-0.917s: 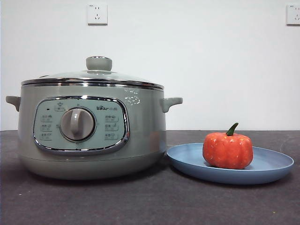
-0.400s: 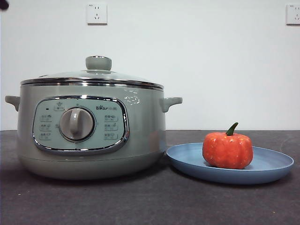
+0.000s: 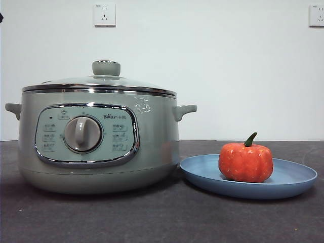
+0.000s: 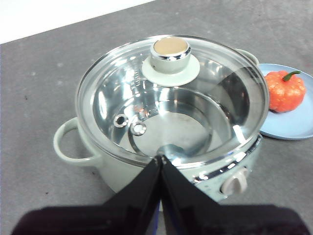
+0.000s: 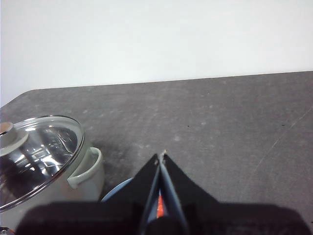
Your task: Take the pumpkin out from the steamer,put the pumpkin in the blue plate,close the lid
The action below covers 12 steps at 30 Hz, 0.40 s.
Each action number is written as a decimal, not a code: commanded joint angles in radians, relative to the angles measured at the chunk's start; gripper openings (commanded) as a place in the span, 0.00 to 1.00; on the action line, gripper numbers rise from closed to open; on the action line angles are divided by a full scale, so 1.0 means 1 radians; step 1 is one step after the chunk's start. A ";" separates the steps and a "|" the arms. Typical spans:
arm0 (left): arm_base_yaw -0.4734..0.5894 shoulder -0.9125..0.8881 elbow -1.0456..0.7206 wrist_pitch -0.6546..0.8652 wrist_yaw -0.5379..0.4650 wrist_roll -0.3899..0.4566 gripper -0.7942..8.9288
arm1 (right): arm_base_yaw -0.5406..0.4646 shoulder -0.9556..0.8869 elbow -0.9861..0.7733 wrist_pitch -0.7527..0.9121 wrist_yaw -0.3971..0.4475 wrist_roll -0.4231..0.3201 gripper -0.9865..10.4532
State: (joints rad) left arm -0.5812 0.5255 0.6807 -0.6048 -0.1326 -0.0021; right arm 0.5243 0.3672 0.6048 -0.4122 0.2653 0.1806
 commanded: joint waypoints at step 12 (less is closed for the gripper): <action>0.373 -0.454 -0.398 0.372 0.059 0.032 0.08 | 0.002 -0.001 -0.006 0.006 0.003 0.011 0.09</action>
State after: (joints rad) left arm -0.2279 0.0959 0.3298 -0.2649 -0.0811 0.0189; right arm 0.5243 0.3672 0.6048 -0.4122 0.2653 0.1841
